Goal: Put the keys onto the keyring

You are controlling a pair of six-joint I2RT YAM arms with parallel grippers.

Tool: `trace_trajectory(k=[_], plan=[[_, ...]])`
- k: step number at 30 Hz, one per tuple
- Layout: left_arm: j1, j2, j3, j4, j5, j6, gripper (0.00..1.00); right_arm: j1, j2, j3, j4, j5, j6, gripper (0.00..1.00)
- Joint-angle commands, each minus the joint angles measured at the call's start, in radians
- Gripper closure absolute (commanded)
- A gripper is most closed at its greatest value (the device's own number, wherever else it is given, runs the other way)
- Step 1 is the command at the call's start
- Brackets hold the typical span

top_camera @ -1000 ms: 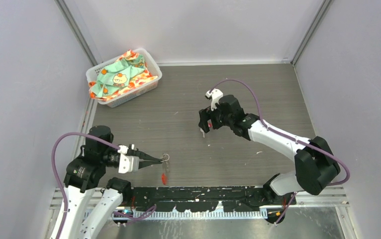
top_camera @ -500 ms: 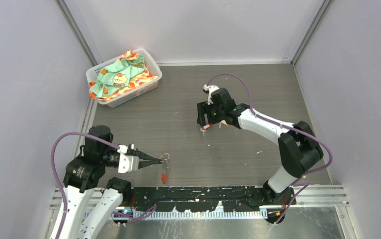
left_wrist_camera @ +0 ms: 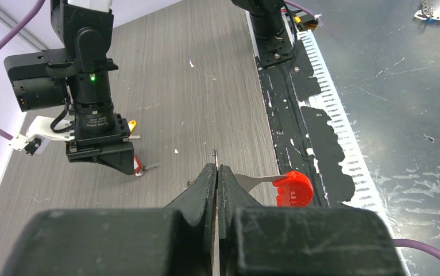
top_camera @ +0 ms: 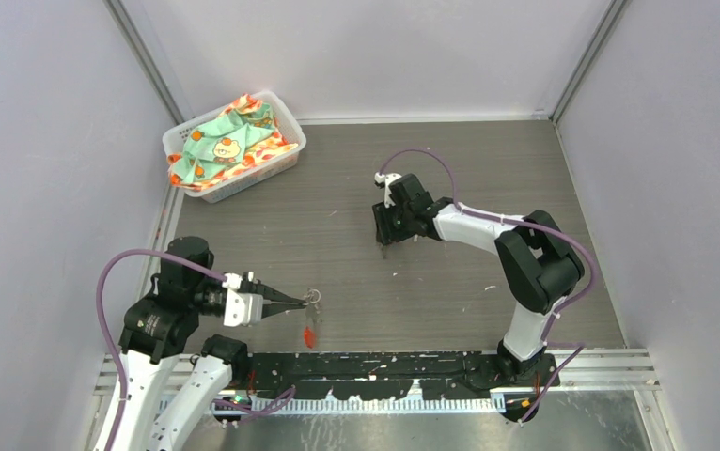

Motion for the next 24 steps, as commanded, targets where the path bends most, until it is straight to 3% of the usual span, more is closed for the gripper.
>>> trace_trajectory(k=[1, 6, 11, 18, 24], plan=[[-0.001, 0.005, 0.035, 0.022, 0.003, -0.001, 1.0, 0.0, -0.001, 0.028, 0.075, -0.022, -0.027, 0.53], [-0.001, 0.009, 0.036, 0.022, 0.001, 0.003, 1.0, 0.003, 0.033, 0.041, 0.083, -0.042, -0.042, 0.72], [-0.001, 0.009, 0.043, 0.022, -0.006, 0.005, 1.0, 0.008, 0.056, 0.041, 0.082, -0.029, -0.053, 0.71], [-0.001, 0.009, 0.041, 0.022, -0.004, 0.006, 1.0, 0.008, 0.064, 0.037, 0.081, -0.015, -0.054, 0.59], [-0.001, 0.008, 0.047, 0.022, -0.013, 0.015, 1.0, 0.017, 0.08, 0.04, 0.076, -0.017, -0.053, 0.61]])
